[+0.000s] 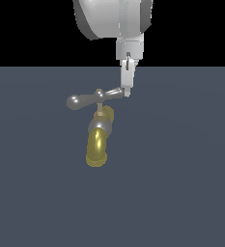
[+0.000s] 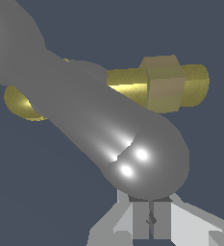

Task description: Turn on the faucet by rotating a designated handle.

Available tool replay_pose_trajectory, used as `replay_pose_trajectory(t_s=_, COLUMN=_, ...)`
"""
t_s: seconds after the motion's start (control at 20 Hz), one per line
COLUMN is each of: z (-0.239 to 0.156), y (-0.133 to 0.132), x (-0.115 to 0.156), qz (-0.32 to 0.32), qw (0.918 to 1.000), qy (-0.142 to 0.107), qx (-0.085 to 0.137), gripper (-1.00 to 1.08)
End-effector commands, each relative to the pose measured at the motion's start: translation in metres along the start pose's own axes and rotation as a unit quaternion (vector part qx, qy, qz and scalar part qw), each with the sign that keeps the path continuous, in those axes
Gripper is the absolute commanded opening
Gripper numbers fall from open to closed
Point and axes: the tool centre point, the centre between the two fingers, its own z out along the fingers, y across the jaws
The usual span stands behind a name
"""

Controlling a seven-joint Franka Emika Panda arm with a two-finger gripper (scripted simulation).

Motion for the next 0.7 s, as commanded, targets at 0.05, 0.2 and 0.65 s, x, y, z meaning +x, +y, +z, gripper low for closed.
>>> replay_pose_trajectory(t_s=0.05, z=-0.001, y=0.009, x=0.030, qz=-0.016, qw=0.9999, qy=0.004, qx=-0.003, gripper=-1.00)
replay_pose_trajectory(t_s=0.2, z=-0.001, y=0.017, x=0.035, qz=-0.016, qw=0.9999, qy=0.004, qx=-0.003, gripper=-1.00)
replay_pose_trajectory(t_s=0.65, z=-0.001, y=0.021, x=0.062, qz=-0.007, qw=1.0000, qy=0.002, qx=-0.002, gripper=-1.00)
